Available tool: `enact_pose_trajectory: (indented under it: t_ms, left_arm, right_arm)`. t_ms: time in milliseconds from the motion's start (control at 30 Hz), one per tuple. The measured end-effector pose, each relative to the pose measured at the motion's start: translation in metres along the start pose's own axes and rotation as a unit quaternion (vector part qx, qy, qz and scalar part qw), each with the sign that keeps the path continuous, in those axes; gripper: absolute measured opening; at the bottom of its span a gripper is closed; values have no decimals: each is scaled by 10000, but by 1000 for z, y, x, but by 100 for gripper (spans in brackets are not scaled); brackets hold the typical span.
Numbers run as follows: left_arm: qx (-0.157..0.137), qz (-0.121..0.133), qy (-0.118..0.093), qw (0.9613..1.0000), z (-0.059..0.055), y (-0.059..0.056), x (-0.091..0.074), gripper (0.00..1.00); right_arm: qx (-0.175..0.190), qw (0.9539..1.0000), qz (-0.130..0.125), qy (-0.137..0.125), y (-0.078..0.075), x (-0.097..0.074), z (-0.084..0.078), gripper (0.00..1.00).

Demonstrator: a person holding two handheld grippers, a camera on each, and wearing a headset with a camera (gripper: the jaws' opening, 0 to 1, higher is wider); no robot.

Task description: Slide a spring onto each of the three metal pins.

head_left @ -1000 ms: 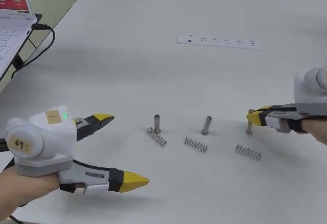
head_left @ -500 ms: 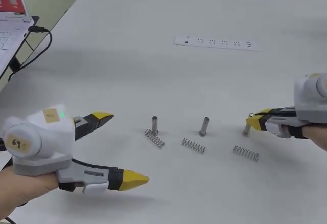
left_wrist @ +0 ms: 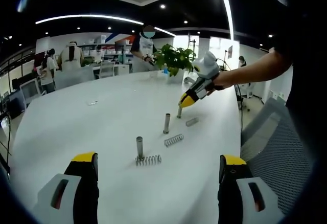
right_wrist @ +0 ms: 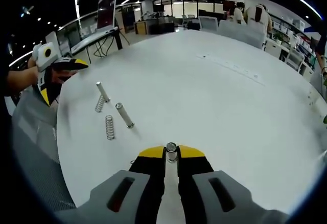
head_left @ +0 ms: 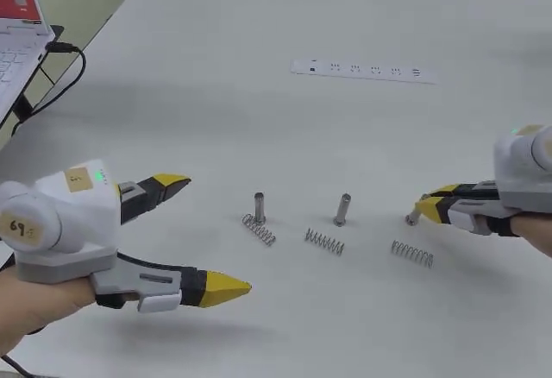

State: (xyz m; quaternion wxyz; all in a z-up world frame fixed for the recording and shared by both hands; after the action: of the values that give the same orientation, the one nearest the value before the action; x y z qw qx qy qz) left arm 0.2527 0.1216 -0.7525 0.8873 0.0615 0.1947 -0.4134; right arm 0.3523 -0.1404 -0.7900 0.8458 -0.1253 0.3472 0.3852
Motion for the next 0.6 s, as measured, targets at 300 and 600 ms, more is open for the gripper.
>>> enact_pose_trajectory:
  t_ms: [300,600]
  left_arm:
    - [6,-7,2,10000,1,-2,-1,96]
    - [16,-2,-43,10000,5,-1,0,96]
  right_arm:
    - [-133,9999,-3,109,2,-1,-3,11]
    - [-124,9999,9,78,3,-5,-4,18]
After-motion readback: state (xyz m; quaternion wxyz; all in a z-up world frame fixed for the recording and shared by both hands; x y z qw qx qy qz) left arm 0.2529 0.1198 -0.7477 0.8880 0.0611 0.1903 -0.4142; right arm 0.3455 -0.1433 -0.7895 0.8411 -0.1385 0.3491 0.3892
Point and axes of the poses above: the centre of the closed fingertips' face, and the gripper's own axes: x roughly forward along the fingers, y roughly to its left, z roughly out of its top, the point moved 3 cm from there along -x, roughly backward along the fingers
